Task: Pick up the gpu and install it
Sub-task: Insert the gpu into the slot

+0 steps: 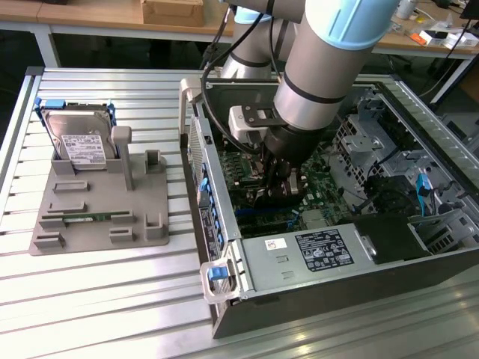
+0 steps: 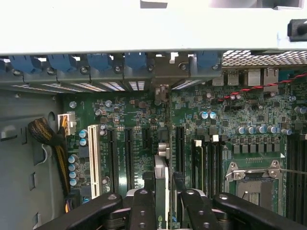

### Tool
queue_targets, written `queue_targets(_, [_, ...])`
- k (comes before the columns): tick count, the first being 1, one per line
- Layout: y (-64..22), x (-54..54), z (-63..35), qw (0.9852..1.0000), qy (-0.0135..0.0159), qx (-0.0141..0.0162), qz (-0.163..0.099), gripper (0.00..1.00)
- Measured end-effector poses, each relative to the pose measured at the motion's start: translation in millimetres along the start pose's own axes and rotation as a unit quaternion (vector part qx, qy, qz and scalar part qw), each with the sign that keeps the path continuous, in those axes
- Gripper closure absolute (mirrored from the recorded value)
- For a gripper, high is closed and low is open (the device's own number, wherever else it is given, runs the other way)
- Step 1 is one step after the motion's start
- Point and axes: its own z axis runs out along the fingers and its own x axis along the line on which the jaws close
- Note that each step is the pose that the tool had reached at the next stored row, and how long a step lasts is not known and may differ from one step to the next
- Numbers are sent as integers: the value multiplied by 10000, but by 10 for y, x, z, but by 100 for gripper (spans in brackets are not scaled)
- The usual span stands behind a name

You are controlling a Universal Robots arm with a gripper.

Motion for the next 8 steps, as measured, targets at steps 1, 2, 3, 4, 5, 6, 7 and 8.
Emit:
queue_targets(1, [0,-5,0,10000,1,0,-1,75])
queue_targets(2, [0,-9,1,10000,0,0,-1,75])
queue_targets(3, [0,-11,2,10000,-1,-1,-1,75])
queue_targets(4, [0,-12,3,10000,-3,-1,-1,75])
queue_targets(5, [0,-13,4,10000,-6,-1,-1,75])
queue_targets(6, [0,-14,6,10000,-6,-1,-1,75])
queue_targets(7, [1,-14,11,10000,-12,-1,0,75])
queue_targets(8, [1,-13,25,10000,-10,-2,0,75])
